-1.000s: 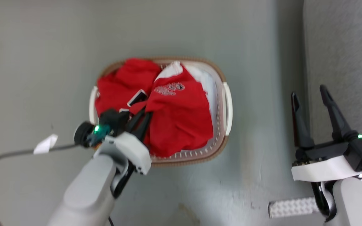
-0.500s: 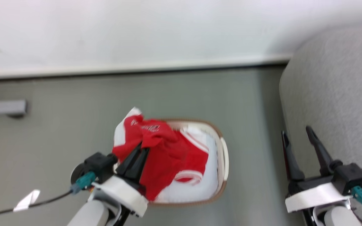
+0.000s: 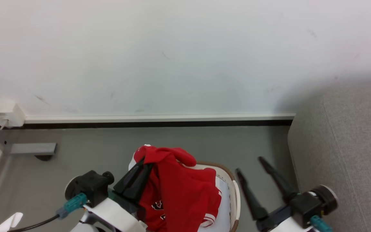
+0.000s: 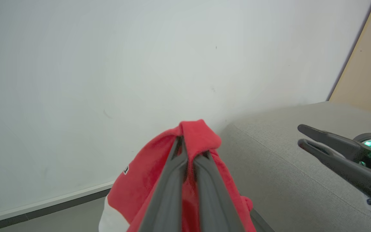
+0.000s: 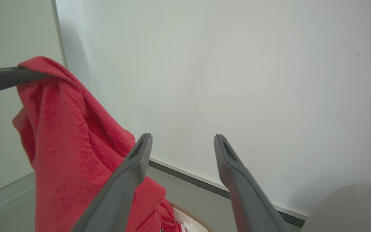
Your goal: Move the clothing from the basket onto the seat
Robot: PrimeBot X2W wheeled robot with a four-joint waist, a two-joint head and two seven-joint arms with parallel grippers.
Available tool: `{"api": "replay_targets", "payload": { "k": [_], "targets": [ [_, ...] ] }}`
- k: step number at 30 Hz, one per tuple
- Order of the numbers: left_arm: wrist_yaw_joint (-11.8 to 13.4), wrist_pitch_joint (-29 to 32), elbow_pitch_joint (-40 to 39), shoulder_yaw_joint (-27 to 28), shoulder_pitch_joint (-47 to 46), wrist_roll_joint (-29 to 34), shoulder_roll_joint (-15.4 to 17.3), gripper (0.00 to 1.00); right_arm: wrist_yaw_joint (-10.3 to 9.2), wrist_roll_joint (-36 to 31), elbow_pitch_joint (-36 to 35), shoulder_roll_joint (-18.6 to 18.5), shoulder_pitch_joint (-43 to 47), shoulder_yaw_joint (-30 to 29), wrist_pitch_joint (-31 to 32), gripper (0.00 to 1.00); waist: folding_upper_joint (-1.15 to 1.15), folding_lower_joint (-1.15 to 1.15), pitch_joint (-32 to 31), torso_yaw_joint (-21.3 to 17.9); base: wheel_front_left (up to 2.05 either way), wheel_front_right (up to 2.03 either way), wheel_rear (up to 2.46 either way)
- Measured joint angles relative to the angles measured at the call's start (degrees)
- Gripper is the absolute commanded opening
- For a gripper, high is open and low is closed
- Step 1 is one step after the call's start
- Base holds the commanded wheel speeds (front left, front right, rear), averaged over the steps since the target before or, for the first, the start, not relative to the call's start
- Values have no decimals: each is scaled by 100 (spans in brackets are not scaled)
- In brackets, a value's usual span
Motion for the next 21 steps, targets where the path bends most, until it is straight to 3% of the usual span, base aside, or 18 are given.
{"api": "replay_targets", "payload": {
  "k": [10, 21],
  "targets": [
    [40, 576, -924, -266, 272, -105, 203, 0, 0, 483, -96, -646, -665, 2007, 0, 100, 0, 1, -291, 92, 0, 0, 0],
    [-11, 816, -1410, -853, 298, -158, 246, 0, 0, 1066, 361, -902, -1477, 3221, 0, 100, 0, 2, -347, 143, 0, 0, 0]
  ]
}}
